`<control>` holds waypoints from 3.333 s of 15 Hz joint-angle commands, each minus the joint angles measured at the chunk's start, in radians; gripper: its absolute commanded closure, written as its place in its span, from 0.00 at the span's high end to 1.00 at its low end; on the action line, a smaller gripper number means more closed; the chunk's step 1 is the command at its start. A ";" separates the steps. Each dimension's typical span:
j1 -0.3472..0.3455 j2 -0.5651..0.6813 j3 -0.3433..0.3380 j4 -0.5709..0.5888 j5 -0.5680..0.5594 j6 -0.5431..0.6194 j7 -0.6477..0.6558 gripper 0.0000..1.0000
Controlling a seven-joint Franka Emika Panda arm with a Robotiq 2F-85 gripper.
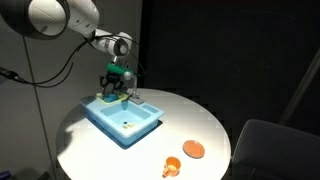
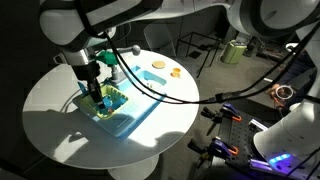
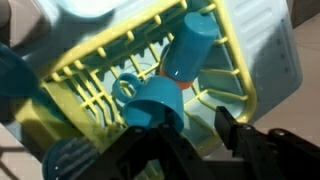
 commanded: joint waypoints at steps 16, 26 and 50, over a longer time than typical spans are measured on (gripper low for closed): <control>0.026 0.003 -0.019 0.087 -0.017 -0.047 0.012 0.01; 0.080 -0.085 -0.032 0.054 -0.034 -0.030 0.114 0.01; 0.165 -0.548 -0.053 -0.474 -0.126 0.111 0.542 0.01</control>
